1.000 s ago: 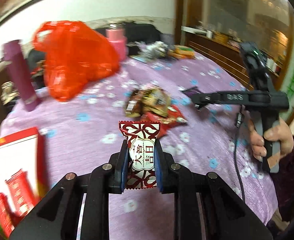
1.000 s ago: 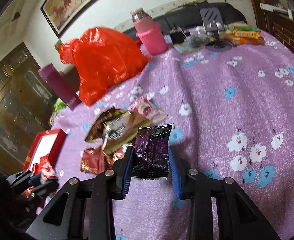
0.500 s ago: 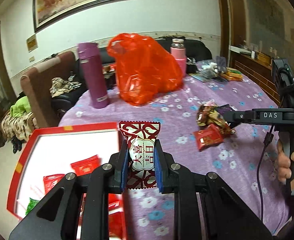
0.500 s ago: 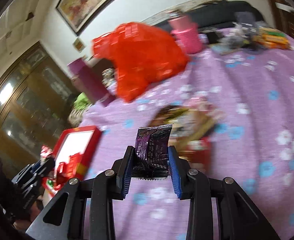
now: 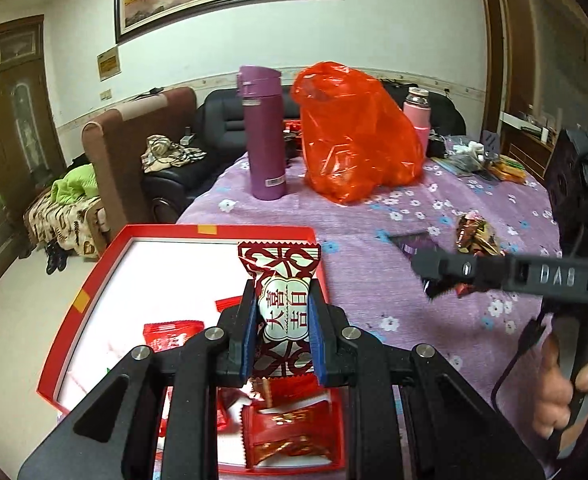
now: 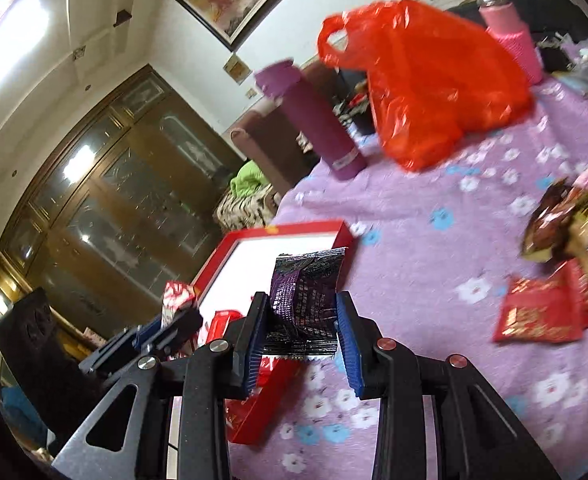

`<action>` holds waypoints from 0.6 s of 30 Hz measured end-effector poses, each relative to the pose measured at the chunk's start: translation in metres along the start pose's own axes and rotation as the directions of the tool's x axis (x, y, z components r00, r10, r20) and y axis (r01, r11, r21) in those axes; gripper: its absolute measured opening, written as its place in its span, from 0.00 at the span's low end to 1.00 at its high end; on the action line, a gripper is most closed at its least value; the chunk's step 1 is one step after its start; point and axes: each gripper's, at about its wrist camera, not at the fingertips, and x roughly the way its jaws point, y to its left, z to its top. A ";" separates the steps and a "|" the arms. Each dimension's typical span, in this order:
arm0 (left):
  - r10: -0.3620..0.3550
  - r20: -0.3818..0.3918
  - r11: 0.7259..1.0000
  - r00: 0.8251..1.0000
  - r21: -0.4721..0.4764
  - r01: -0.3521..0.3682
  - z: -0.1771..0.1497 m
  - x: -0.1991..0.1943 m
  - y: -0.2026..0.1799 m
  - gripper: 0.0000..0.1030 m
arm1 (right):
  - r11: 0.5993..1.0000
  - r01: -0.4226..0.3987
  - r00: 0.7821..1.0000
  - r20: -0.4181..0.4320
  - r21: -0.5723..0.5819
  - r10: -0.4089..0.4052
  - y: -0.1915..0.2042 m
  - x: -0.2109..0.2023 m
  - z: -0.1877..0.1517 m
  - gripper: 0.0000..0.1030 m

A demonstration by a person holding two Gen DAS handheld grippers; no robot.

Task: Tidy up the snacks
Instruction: 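Carry both packets over the white tray and lower them inside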

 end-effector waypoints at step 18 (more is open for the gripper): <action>0.039 -0.014 0.998 0.999 -0.045 -0.040 -0.007 0.009 0.030 0.19 | 0.999 -0.031 0.997 -0.074 -0.025 0.029 0.023 0.037 -0.018 0.33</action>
